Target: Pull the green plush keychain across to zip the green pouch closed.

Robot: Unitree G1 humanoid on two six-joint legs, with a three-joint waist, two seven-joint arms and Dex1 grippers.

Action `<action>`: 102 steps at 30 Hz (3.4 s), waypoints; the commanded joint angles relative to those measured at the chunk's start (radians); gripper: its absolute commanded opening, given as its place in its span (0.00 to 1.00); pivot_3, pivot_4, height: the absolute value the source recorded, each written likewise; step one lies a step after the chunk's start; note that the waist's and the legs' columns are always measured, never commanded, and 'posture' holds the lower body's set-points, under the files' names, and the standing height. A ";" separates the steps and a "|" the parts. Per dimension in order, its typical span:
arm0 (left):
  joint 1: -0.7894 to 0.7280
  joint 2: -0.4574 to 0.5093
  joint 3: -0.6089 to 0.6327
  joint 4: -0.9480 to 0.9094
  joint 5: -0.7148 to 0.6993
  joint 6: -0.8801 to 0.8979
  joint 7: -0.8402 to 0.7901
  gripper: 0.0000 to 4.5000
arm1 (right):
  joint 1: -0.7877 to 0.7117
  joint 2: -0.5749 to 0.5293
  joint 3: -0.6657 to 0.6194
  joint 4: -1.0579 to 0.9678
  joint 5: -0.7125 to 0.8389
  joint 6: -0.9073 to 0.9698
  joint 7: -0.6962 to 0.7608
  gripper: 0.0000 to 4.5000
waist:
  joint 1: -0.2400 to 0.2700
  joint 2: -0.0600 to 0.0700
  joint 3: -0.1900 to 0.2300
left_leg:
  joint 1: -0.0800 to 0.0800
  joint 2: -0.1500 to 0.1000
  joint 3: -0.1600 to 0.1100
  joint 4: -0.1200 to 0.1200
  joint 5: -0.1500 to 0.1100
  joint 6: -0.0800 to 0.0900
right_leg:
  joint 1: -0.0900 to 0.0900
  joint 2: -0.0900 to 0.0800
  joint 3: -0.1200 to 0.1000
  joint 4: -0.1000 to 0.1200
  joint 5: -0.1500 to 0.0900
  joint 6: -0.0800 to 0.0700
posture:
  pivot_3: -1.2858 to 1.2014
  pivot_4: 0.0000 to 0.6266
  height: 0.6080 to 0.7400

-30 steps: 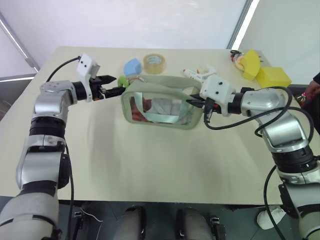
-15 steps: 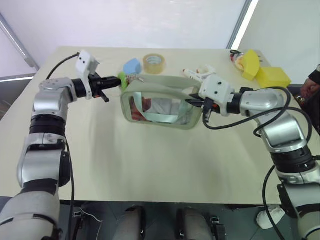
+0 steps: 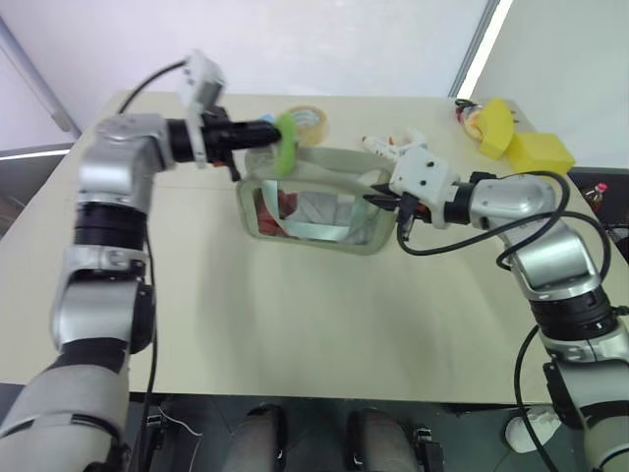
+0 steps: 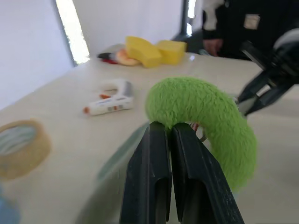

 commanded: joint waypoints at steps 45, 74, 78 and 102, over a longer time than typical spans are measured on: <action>0.240 0.165 -0.043 -0.220 0.064 0.004 0.006 0.00 | -0.079 -0.020 -0.030 0.036 -0.011 -0.014 0.043 0.36 | 0.003 0.000 0.000 | 0.000 0.000 -0.001 0.000 0.000 0.000 | 0.000 0.000 0.001 0.000 0.000 0.000 | 0.52 0.24 1.00; 0.259 0.138 -0.039 -0.270 0.058 0.023 0.025 0.00 | -0.316 0.155 0.043 0.204 -0.019 -0.023 0.033 0.00 | 0.001 0.000 0.000 | 0.000 -0.001 -0.001 -0.001 0.000 0.000 | -0.001 0.000 0.000 0.001 0.000 0.000 | 0.52 0.24 1.00; 0.257 0.134 -0.040 -0.267 0.058 0.021 0.028 0.00 | -0.305 0.075 -0.034 0.181 -0.009 0.031 0.012 0.00 | 0.004 0.000 0.000 | -0.001 -0.001 -0.001 -0.001 0.000 0.000 | 0.000 0.000 0.000 0.001 0.000 0.000 | 0.52 0.24 1.00; 0.244 0.120 -0.063 -0.206 0.079 -0.016 0.038 0.00 | 0.232 0.181 -0.128 0.144 -0.175 0.102 -0.471 0.00 | -0.002 0.001 0.000 | 0.001 0.001 0.000 -0.001 0.000 -0.001 | 0.000 0.000 0.001 0.000 0.000 0.000 | 0.52 0.24 1.00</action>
